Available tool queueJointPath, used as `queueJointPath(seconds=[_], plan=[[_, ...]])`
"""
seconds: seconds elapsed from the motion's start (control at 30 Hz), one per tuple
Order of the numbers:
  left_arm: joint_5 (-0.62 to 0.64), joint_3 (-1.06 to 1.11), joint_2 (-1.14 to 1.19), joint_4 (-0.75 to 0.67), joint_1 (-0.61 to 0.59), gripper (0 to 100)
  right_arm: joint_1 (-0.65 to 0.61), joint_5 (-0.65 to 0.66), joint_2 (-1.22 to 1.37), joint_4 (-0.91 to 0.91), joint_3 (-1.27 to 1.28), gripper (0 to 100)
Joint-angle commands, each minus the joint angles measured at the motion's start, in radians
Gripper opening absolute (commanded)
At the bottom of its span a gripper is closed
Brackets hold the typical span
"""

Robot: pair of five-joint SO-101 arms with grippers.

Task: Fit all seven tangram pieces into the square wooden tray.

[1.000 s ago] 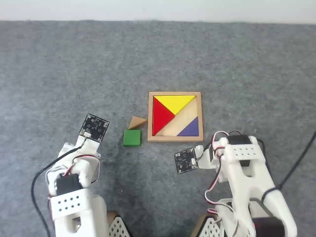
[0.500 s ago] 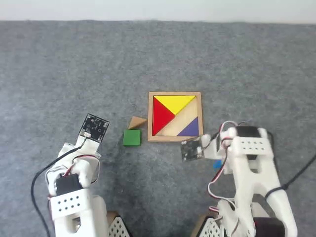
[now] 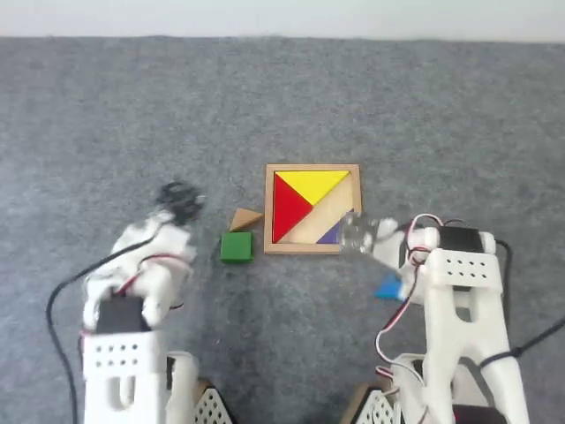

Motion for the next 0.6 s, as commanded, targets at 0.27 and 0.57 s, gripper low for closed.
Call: queueJointPath(seconds=[0.27, 0.57], plan=[[-0.279, -0.786, 1.092, 0.086, 0.238, 19, -0.008, -0.861, -0.031, -0.285, 0.126, 19.5], [-0.434, -1.112, 1.508, 0.195, 0.239, 20, 0.119, -0.957, -0.041, -0.496, 0.232, 8.4]])
